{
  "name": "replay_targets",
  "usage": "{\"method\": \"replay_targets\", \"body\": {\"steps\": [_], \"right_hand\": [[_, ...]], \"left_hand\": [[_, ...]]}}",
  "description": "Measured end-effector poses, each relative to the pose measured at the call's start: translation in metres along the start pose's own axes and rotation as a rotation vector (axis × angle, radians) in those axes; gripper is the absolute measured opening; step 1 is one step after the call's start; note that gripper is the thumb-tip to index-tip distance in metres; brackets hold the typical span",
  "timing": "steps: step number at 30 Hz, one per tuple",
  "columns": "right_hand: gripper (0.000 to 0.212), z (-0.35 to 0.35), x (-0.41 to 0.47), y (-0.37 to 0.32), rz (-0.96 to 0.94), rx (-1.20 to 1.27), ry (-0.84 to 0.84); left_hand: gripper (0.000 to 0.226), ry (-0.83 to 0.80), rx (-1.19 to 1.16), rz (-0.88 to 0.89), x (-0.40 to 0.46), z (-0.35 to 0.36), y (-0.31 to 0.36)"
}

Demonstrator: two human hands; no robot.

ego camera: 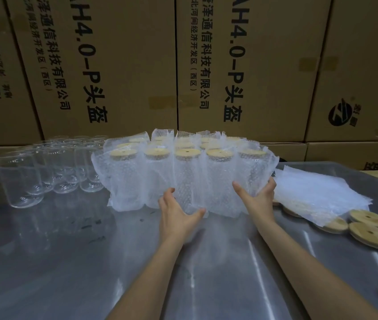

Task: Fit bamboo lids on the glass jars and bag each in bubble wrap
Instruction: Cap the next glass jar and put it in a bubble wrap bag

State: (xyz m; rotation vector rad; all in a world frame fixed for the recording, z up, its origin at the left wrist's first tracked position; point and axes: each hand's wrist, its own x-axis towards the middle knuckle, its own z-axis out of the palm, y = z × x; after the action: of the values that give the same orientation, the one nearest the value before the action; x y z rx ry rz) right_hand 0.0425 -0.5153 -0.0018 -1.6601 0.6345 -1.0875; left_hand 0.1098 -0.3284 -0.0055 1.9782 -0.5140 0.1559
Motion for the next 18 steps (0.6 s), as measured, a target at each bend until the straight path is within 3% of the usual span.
{"method": "replay_targets", "body": {"steps": [6,18], "right_hand": [[0.13,-0.004,0.005,0.002,-0.048,-0.118,-0.101],[0.138,-0.007,0.008,-0.002,-0.065,-0.164,-0.171]], "left_hand": [[0.081,0.029,-0.008,-0.011,0.007,0.003,-0.001],[0.068,0.079,0.038,0.0,0.013,0.008,-0.002]]}}
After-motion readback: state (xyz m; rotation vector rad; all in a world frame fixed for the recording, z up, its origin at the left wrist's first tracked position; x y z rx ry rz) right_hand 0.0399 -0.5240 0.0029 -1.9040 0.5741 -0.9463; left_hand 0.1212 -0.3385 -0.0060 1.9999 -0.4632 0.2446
